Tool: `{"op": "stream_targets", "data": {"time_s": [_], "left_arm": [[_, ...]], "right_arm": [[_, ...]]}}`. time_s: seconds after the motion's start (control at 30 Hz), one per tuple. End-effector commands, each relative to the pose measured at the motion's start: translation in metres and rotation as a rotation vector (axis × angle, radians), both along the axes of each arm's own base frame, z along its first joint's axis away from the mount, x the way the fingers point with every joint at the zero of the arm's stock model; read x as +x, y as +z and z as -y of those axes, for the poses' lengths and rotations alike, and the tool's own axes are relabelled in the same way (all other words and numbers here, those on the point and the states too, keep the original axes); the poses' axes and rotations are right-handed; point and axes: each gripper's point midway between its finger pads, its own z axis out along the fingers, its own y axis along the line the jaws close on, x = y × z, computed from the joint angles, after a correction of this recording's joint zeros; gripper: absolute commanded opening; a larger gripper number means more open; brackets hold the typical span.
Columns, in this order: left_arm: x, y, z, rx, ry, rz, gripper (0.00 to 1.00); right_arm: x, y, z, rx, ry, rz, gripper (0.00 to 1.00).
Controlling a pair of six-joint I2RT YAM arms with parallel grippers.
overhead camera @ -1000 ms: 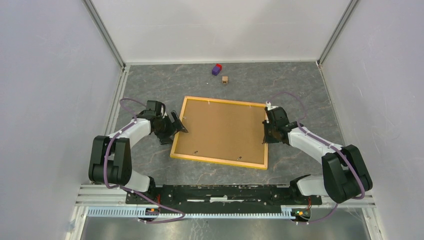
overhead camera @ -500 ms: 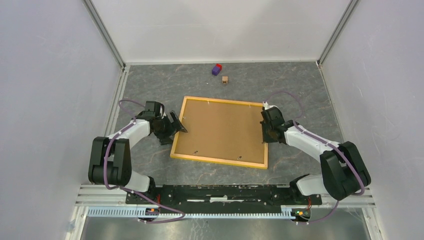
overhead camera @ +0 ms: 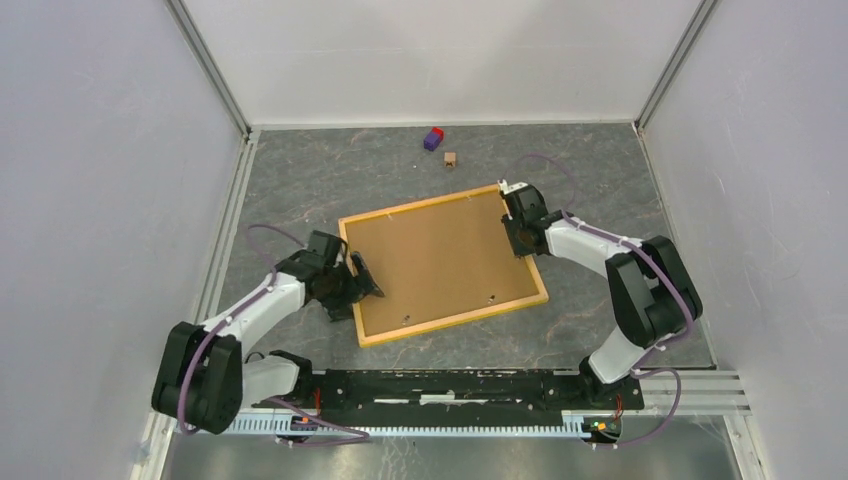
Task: Put the photo into the frame
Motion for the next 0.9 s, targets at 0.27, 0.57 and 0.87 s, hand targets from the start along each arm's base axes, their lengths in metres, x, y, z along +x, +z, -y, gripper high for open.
{"op": "stream_targets", "data": {"time_s": [0.27, 0.57, 0.87], "left_arm": [[-0.010, 0.066, -0.004, 0.196, 0.118, 0.176, 1.00], [0.059, 0.135, 0.032, 0.213, -0.112, 0.416, 0.99], [0.077, 0.139, 0.073, 0.128, -0.285, 0.407, 0.96]], "right_arm": [[0.008, 0.114, -0.007, -0.183, -0.050, 0.198, 0.92], [-0.087, 0.079, -0.011, 0.139, -0.198, 0.102, 0.98], [-0.134, 0.024, -0.032, 0.458, -0.597, -0.108, 0.83]]}}
